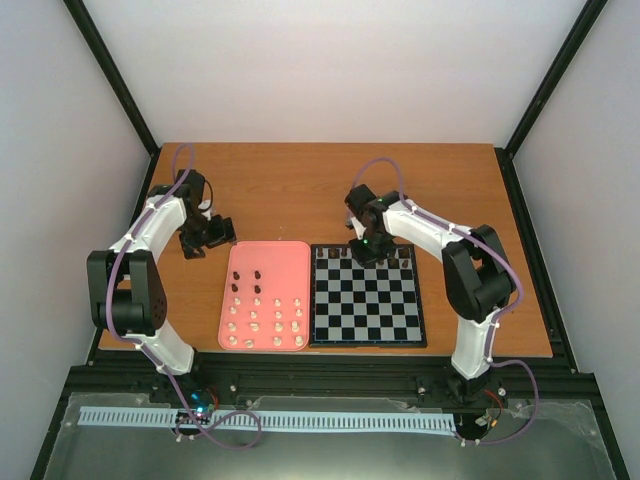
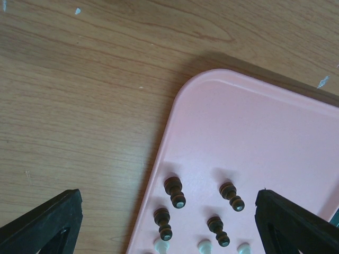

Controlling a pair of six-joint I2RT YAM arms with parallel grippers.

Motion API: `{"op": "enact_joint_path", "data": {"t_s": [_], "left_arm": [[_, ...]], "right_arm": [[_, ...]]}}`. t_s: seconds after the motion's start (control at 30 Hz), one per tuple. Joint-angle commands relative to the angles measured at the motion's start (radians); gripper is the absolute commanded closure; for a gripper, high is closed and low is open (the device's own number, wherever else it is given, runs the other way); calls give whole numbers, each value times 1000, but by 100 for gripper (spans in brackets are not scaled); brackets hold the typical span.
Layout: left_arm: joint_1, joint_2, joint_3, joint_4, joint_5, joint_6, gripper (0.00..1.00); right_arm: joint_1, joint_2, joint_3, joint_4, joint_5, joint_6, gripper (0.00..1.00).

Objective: Set up the chess pieces on the board
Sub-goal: Place the chess piece on the chessboard.

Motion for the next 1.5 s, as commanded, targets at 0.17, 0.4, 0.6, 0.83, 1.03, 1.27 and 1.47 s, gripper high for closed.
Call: {"op": "enact_joint_path", "data": {"t_s": [0.17,0.4,0.6,0.83,1.03,1.27,1.47], "left_arm": [[0,-19,18,-1,-8,7,0],[0,-6,30,-6,-10,9,0],[0,0,32,-6,-10,9,0],[0,3,31,-6,-7,9,0],[0,-1,26,-4,-7,10,0],[0,-6,20,0,-7,9,0],[0,-10,21,-3,-7,9,0]], "right_arm": [[-32,27,-27,36,54,-18,97],[-40,46,-26,41,56,-29,97],[-42,61,-24,50,51,-29,97],[-42,71,-20,58,43,-23,97],[-42,82,-15,53,38,-26,97],[-42,68,-34,57,22,-29,94],[-42,46,-38,57,-2,-30,90]]}}
